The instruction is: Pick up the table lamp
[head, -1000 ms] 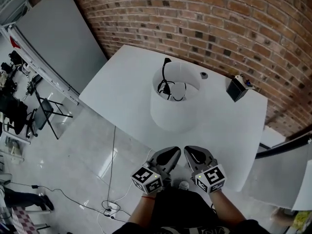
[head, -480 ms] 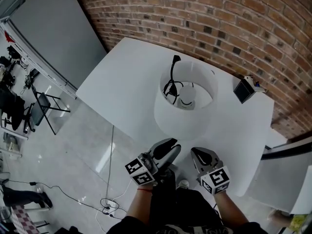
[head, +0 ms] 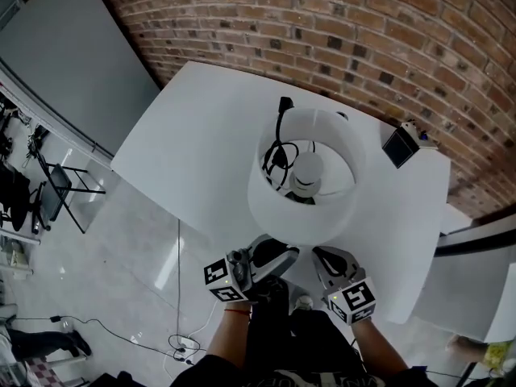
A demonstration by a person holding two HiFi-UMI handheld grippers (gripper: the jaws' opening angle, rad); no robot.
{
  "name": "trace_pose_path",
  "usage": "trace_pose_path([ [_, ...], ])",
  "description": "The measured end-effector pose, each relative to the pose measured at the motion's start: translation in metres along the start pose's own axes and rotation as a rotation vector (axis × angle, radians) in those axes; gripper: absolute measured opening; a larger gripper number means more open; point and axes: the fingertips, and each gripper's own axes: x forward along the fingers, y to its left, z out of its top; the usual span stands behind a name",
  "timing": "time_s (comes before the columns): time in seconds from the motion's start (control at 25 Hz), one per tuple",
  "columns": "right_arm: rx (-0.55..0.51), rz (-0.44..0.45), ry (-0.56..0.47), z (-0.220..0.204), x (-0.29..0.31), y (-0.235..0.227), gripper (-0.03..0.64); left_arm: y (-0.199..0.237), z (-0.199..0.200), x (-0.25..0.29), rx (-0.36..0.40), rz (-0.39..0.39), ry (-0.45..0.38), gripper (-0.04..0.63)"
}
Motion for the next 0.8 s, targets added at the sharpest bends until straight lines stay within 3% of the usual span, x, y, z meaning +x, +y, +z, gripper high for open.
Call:
trace_pose_path([
  [0.8, 0.023, -0.029, 0.035, -0.001, 0.017, -0.003, 0.003, 0.008, 0.018, 0.008, -0.081, -0.101, -0.057, 0.071],
])
